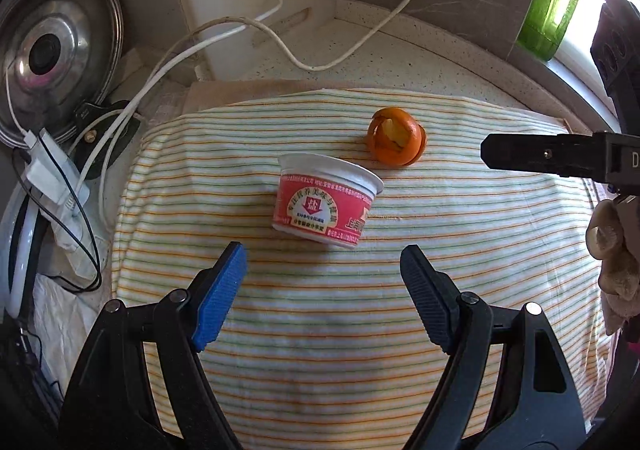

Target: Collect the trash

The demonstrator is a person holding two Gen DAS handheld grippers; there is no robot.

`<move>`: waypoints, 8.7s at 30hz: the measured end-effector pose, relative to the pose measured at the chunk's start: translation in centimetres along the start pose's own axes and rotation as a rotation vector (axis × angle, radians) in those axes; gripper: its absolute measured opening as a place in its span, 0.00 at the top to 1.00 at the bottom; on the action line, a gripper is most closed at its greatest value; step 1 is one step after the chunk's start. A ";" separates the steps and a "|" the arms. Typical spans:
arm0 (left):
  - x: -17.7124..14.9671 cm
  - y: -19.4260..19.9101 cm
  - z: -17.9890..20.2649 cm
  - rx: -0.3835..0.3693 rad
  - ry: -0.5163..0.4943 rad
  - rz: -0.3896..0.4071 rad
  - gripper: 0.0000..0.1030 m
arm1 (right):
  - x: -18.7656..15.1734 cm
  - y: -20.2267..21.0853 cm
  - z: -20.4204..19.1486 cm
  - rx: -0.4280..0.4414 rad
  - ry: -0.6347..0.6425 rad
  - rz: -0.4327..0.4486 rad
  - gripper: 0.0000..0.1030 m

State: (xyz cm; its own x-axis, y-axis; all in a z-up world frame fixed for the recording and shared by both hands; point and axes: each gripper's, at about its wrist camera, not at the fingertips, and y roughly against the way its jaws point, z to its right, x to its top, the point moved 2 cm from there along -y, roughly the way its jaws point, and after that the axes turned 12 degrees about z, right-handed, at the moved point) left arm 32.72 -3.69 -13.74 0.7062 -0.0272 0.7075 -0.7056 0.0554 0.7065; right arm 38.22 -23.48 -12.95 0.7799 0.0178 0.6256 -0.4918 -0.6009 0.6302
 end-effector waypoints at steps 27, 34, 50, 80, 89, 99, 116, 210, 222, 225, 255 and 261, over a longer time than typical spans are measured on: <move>1.0 -4.6 -0.8 -0.059 0.101 -0.065 0.33 | 1.8 -8.2 2.1 0.031 -0.132 -0.052 0.39; 0.7 -4.1 -0.9 -0.055 0.115 -0.053 0.34 | 1.8 -8.6 1.8 0.017 -0.118 -0.054 0.60; -0.4 -0.2 -2.3 -0.032 0.178 0.010 0.35 | 1.1 -5.6 1.4 0.008 -0.109 -0.006 0.68; -10.4 16.4 -4.3 -0.039 0.128 0.154 0.35 | -10.0 8.1 -7.6 0.001 -0.054 0.087 0.70; -16.8 21.2 -5.9 -0.047 0.128 0.156 0.35 | -16.3 11.8 -12.0 -0.009 -0.027 0.099 0.70; -23.1 24.3 -7.4 -0.070 0.145 0.139 0.35 | -23.4 14.2 -16.4 -0.028 -0.003 0.105 0.70; -34.2 24.0 -8.2 -0.137 0.164 -0.003 0.35 | -35.9 13.9 -19.8 -0.109 -0.023 0.037 0.70; -31.3 23.6 -4.2 0.003 0.117 0.053 0.25 | -34.9 17.6 -19.2 -0.264 0.168 0.118 0.22; -23.2 27.9 -1.1 -0.015 0.123 0.221 0.23 | -28.9 22.8 -19.1 -0.220 0.197 0.258 0.16; -21.5 28.9 -0.2 -0.018 0.123 0.270 0.15 | -27.7 23.9 -18.9 -0.214 0.204 0.294 0.13; -15.8 31.8 4.9 -0.029 0.143 0.394 0.01 | -23.5 29.4 -15.2 -0.178 0.193 0.445 0.00; -16.1 32.4 5.2 -0.015 0.148 0.396 0.01 | -23.7 29.4 -15.1 -0.171 0.190 0.434 0.00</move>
State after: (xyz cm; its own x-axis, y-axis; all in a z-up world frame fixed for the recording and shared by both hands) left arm -1.82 -6.65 -2.12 0.3826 0.1428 0.9128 -0.9238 0.0476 0.3798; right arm -0.52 -29.52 -2.30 0.4127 -0.0498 0.9095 -0.8239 -0.4462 0.3494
